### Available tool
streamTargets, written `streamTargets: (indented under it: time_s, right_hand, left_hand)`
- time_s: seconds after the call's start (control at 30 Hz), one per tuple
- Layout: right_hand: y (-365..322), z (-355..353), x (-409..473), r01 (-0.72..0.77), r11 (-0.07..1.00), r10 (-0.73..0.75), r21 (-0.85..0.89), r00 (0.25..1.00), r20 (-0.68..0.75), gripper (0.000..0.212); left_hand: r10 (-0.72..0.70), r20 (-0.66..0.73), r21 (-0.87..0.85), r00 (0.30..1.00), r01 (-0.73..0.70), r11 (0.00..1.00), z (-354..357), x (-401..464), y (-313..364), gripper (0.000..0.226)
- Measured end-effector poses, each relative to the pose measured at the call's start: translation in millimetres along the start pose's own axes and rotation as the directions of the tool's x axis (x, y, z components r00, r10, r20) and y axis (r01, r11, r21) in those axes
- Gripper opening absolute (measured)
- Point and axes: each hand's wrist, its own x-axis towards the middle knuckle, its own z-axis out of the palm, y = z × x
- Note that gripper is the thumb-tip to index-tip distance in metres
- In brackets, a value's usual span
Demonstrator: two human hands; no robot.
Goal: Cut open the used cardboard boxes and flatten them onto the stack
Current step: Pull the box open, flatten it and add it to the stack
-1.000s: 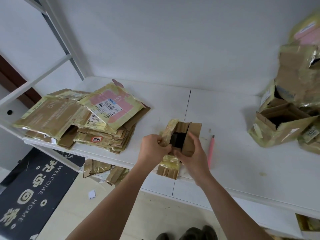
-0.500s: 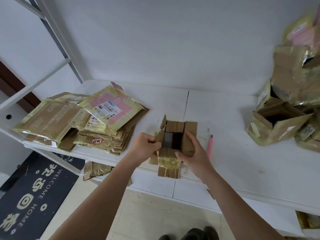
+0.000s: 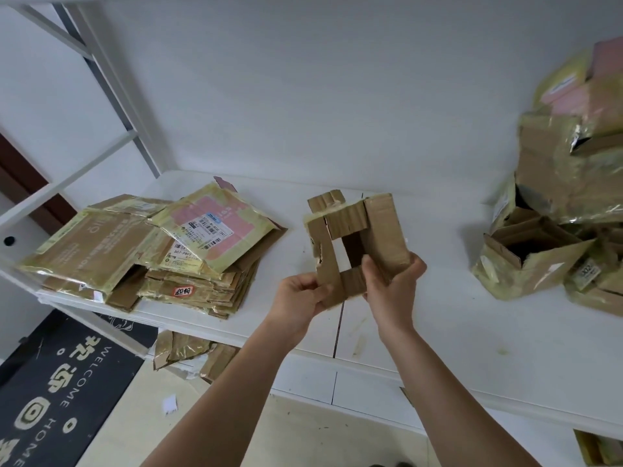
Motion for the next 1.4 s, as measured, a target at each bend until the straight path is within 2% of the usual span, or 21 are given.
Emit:
streamTargets:
  time_s: [0.1, 0.17, 0.27, 0.33, 0.4, 0.47, 0.53, 0.57, 0.67, 0.8, 1.0, 1.13, 1.2, 1.27, 1.3, 1.33, 1.37, 1.4]
  right_hand:
    - [-5, 0, 8, -0.043, 0.997, 0.049, 0.067, 0.995, -0.091, 0.068]
    - [-6, -2, 11, -0.094, 0.994, 0.098, 0.058, 0.992, -0.080, 0.067]
    - [-6, -7, 6, -0.163, 0.986, 0.158, 0.035, 0.980, 0.122, 0.084]
    - [0, -14, 3, -0.093, 0.996, 0.091, -0.005, 0.963, 0.253, 0.094]
    - [0, -21, 2, -0.017, 0.999, 0.031, -0.048, 0.950, 0.310, 0.090]
    - [-1, -24, 2, 0.043, 0.993, -0.007, -0.107, 0.949, 0.316, 0.079]
    - [-3, -26, 1, 0.128, 0.979, -0.072, -0.158, 0.944, 0.322, 0.073]
    - [-4, -27, 0, 0.182, 0.967, -0.116, -0.178, 0.937, 0.331, 0.070]
    - [-9, -30, -2, 0.311, 0.927, -0.219, -0.211, 0.903, 0.370, 0.066]
    - [-11, -37, -2, 0.377, 0.905, -0.268, -0.199, 0.865, 0.424, 0.061]
    - [-16, -43, 2, 0.394, 0.890, -0.258, -0.232, 0.851, 0.457, 0.063]
    - [-12, -48, 4, 0.377, 0.878, -0.194, -0.295, 0.844, 0.499, 0.059]
    - [-13, -53, 11, 0.379, 0.846, -0.178, -0.374, 0.863, 0.473, 0.057]
    - [-15, -59, 23, 0.417, 0.791, -0.198, -0.447, 0.867, 0.457, 0.054]
    - [-16, -61, 28, 0.441, 0.765, -0.185, -0.470, 0.849, 0.495, 0.055]
    - [-16, -63, 31, 0.462, 0.739, -0.136, -0.491, 0.816, 0.562, 0.058]
    - [-15, -62, 32, 0.478, 0.713, -0.060, -0.512, 0.770, 0.636, 0.065]
    - [-11, -60, 30, 0.491, 0.690, 0.026, -0.532, 0.718, 0.696, 0.070]
  left_hand:
    - [-0.004, 0.044, 0.066, 0.999, 0.002, 0.998, 6, -1, -5, 0.025]
    - [-0.007, 0.034, 0.075, 0.999, 0.005, 0.997, 8, 0, -6, 0.025]
    - [-0.018, -0.093, 0.022, 0.995, 0.020, 1.000, 7, 4, -2, 0.024]
    - [-0.041, -0.165, -0.076, 0.985, 0.028, 0.997, 3, 7, 2, 0.024]
    - [-0.053, -0.231, -0.088, 0.972, 0.033, 0.996, -1, 9, 6, 0.027]
    - [0.043, -0.350, 0.132, 0.936, 0.004, 0.991, -7, 10, 7, 0.052]
    - [0.243, -0.406, 0.438, 0.881, -0.046, 0.898, -12, 13, 6, 0.085]
    - [0.329, -0.397, 0.543, 0.857, -0.069, 0.837, -12, 13, 6, 0.092]
    - [0.464, -0.368, 0.682, 0.806, -0.104, 0.723, -13, 16, 7, 0.087]
    - [0.483, -0.379, 0.751, 0.790, -0.043, 0.659, -13, 22, 8, 0.072]
    - [0.407, -0.403, 0.706, 0.820, -0.005, 0.708, -14, 23, -7, 0.074]
    - [0.418, -0.407, 0.682, 0.812, -0.034, 0.731, -17, 23, -12, 0.057]
    - [0.348, -0.401, 0.507, 0.847, -0.111, 0.855, -23, 21, -10, 0.043]
    - [0.169, -0.362, 0.111, 0.917, -0.137, 0.984, -36, 16, -6, 0.044]
    - [0.062, -0.315, -0.088, 0.947, -0.095, 0.992, -45, 14, -5, 0.048]
    - [-0.020, -0.281, -0.203, 0.960, -0.039, 0.978, -54, 12, -4, 0.048]
    - [-0.062, -0.280, -0.201, 0.958, 0.005, 0.980, -62, 11, -5, 0.044]
    - [-0.054, -0.307, -0.087, 0.950, 0.029, 0.996, -67, 10, -9, 0.039]
